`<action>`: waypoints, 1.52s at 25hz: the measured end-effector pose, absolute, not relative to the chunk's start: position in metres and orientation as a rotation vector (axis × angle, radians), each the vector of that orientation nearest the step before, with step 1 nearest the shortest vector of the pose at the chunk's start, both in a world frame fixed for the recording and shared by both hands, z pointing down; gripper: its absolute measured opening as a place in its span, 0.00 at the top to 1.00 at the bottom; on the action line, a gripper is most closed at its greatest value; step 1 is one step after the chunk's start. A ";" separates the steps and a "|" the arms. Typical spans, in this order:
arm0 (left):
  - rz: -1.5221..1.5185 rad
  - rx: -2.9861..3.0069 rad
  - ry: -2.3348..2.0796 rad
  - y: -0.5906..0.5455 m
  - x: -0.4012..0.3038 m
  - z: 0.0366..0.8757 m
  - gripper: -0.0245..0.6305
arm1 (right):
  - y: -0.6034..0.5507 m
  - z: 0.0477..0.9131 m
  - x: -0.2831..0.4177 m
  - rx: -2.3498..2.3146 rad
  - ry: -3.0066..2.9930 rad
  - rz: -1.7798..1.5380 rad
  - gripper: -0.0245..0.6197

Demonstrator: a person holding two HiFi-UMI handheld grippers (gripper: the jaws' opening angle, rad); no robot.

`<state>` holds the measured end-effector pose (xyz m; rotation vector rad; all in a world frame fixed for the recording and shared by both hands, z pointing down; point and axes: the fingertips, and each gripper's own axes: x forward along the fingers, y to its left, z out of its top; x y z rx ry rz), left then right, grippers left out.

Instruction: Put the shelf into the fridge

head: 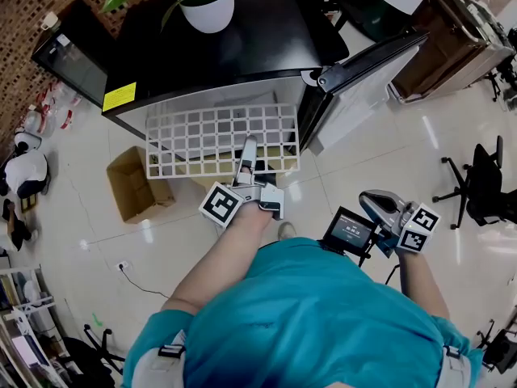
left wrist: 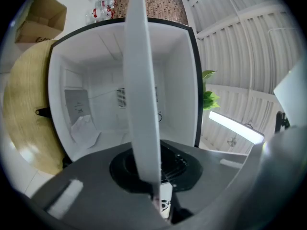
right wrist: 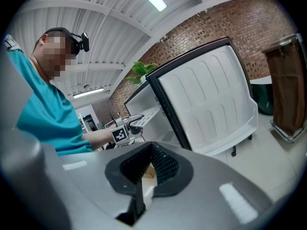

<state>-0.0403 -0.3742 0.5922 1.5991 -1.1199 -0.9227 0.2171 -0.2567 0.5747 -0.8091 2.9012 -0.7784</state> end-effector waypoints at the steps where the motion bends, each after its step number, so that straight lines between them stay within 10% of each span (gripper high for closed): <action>1: -0.849 1.529 -1.176 -0.370 -0.045 0.611 0.94 | -0.257 0.574 0.218 -0.810 2.899 -0.778 0.96; 38: -0.984 1.862 -0.881 -0.383 -0.011 0.539 0.88 | -0.257 0.561 0.214 -0.817 2.905 -0.768 0.96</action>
